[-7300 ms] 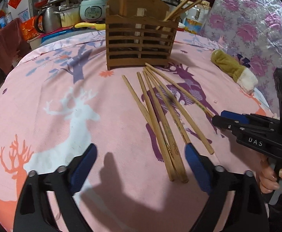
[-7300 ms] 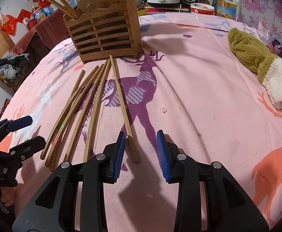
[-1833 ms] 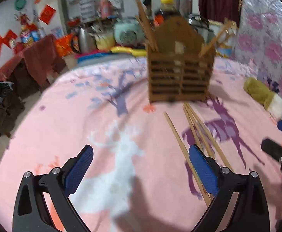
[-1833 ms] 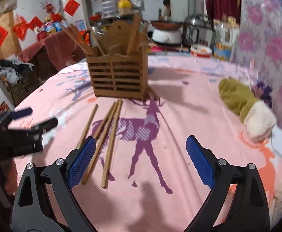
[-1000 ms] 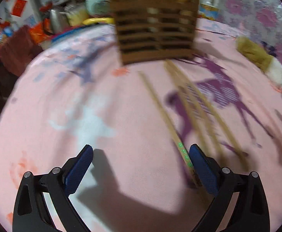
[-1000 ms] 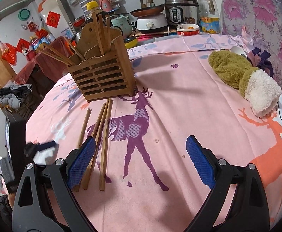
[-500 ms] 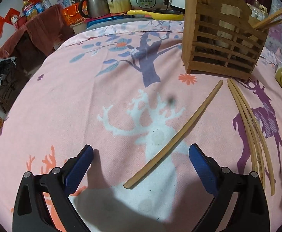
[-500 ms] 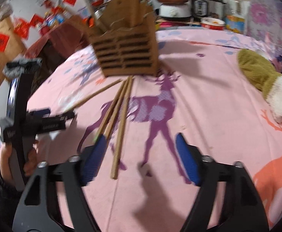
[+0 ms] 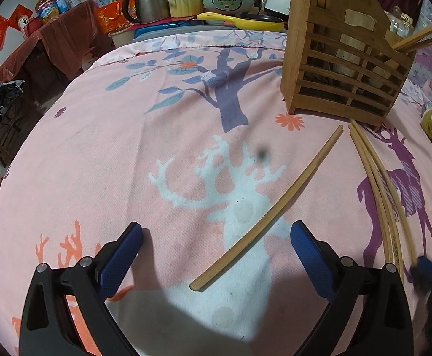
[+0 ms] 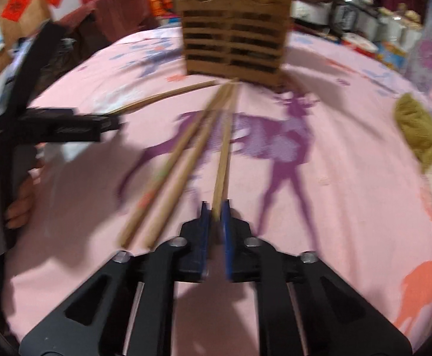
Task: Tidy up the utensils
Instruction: 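Close the right tool on a chopstick while the left tool positions around another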
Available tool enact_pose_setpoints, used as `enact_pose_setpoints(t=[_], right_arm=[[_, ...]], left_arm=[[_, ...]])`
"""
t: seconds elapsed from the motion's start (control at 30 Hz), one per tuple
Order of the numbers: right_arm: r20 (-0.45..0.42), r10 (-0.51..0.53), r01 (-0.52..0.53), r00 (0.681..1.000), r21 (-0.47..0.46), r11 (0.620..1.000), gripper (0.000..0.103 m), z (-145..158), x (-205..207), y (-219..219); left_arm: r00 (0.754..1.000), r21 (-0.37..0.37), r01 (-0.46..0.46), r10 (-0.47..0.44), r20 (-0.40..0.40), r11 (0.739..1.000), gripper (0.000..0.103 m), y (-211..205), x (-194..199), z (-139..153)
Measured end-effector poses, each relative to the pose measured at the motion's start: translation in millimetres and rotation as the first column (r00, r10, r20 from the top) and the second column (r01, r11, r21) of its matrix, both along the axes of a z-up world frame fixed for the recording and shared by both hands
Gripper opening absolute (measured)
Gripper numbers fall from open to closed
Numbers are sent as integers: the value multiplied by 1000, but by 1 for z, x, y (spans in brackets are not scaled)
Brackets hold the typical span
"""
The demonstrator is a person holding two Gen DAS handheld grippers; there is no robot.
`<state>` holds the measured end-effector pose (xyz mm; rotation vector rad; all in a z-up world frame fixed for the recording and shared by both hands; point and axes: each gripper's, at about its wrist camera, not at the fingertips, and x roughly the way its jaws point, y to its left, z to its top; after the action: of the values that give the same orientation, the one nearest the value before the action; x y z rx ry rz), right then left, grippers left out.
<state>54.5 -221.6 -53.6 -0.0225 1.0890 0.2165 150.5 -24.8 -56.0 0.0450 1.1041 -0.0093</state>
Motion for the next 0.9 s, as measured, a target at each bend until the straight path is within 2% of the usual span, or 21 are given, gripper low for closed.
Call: enact_pose_setpoints(t=[0.03, 0.13, 0.3, 0.5, 0.57, 0.63, 0.8, 0.87, 0.9], right_arm=[[3, -37, 37, 999, -28, 999, 9, -1, 3, -7], [-31, -72, 73, 997, 32, 997, 9, -4, 8, -25], [-15, -53, 53, 998, 4, 999, 10, -5, 3, -23], [-50, -65, 70, 997, 115, 991, 13, -6, -3, -44], [-58, -71, 79, 996, 142, 987, 14, -6, -5, -48], [-74, -81, 93, 994, 173, 980, 15, -7, -4, -52], [-74, -79, 91, 994, 178, 980, 18, -8, -4, -51], [-72, -77, 88, 994, 173, 981, 18, -7, -4, -50], [-72, -77, 88, 994, 174, 981, 18, -7, -4, -50]], left_arm=[[1000, 0, 0, 0, 0, 1000, 99, 0, -1, 0], [1000, 4, 2, -2, 2, 1000, 99, 0, -2, 1], [1000, -4, 26, -26, 3, 1000, 98, 0, -12, 3], [997, -46, 83, -82, 8, 996, 97, 15, -30, 7], [997, -67, 80, -79, 18, 995, 91, 21, -33, 9], [997, -72, 74, -72, 31, 995, 77, 24, -33, 11], [991, -31, 124, -122, 59, 992, 56, 12, -33, 12], [985, -18, 158, -157, 71, 987, 44, 6, -34, 12], [983, -22, 169, -167, 73, 985, 33, 4, -36, 13]])
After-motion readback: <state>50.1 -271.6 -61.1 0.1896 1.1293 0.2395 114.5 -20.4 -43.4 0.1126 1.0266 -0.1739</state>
